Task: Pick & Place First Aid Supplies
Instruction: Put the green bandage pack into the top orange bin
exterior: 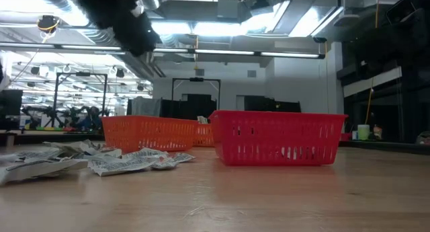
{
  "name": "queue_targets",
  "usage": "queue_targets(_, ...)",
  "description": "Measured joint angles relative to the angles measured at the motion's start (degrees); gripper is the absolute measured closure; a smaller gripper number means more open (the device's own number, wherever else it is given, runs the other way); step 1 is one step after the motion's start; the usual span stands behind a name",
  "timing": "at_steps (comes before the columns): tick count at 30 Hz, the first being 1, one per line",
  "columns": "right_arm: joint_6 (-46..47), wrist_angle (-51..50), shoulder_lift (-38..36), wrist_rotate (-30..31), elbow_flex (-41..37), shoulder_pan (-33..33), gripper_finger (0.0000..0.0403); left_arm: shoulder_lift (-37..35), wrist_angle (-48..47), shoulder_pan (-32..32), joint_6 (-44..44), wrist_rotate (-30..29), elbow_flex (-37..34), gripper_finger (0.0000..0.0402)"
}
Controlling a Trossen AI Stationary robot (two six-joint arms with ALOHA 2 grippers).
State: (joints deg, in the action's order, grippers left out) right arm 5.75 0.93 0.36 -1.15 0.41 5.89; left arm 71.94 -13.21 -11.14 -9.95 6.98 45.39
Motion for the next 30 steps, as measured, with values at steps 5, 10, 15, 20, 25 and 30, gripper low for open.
queue_targets(5, -0.01, 0.0, 0.0, 0.0, -0.01, 0.02, 0.024, 0.0, -4.98, -5.6, 4.3, -9.07, 0.0, 0.0272)
queue_targets(10, 0.01, 0.0, 0.0, 0.02, -0.01, 0.02, 0.024, 0.29, -7.31, -10.88, 5.19, -15.93, 0.0, 0.0272)
queue_targets(15, 0.01, 0.0, 0.0, 0.02, 0.01, 0.02, 0.024, 2.09, -8.02, -16.13, 3.48, -20.58, 0.0, 0.0272)
queue_targets(20, 0.01, 0.0, 0.0, 0.02, -0.01, 0.01, 0.024, 5.54, -7.88, -20.96, 0.75, -24.19, 0.0, 0.0272)
queue_targets(25, -0.01, 0.0, 0.0, 0.0, -0.01, 0.02, 0.024, 9.15, -8.13, -24.56, 0.17, -28.23, 0.0, 0.0272)
queue_targets(30, 0.01, 0.0, 0.0, 0.02, 0.0, 0.01, 0.024, 12.55, -10.2, -26.04, -0.25, -30.5, 0.0, 0.0272)
